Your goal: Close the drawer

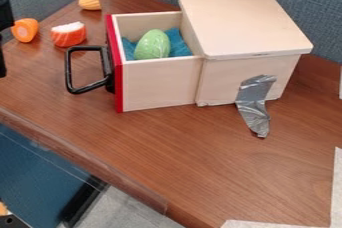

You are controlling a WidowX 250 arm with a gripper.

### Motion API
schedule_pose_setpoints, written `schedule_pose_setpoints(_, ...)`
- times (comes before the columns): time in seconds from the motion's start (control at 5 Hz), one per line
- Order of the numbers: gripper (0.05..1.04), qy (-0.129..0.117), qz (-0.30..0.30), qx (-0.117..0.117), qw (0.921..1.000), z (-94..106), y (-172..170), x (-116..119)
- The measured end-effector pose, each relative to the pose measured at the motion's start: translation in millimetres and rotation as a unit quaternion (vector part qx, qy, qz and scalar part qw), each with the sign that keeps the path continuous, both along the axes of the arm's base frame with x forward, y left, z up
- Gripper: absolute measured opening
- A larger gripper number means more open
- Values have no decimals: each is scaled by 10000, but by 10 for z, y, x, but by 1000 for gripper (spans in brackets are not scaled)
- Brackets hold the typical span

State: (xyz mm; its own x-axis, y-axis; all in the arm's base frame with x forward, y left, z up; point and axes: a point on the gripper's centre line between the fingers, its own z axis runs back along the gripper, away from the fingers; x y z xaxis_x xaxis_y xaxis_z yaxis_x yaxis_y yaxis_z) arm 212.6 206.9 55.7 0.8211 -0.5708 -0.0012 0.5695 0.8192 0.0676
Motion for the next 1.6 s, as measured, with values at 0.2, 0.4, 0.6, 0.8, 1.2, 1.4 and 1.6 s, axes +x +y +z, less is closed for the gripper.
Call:
schedule_pose_setpoints(0.2,1001,1,-317,126,9994,-78,-153,-3)
schedule_pose_setpoints(0.4,1001,1,-510,278,9983,-167,-284,-11)
schedule_pose_setpoints(0.6,1001,-37,-598,429,9973,-236,-366,20)
schedule_pose_setpoints(0.8,1001,-119,-696,529,9961,-270,-506,136)
schedule_pose_setpoints(1.2,1000,-98,-577,416,9974,-224,-589,445)
schedule_pose_setpoints(1.4,1000,-89,-419,443,9981,-286,-581,618)
schedule_pose_setpoints(1.6,1000,-22,-356,466,9983,-399,-626,766)
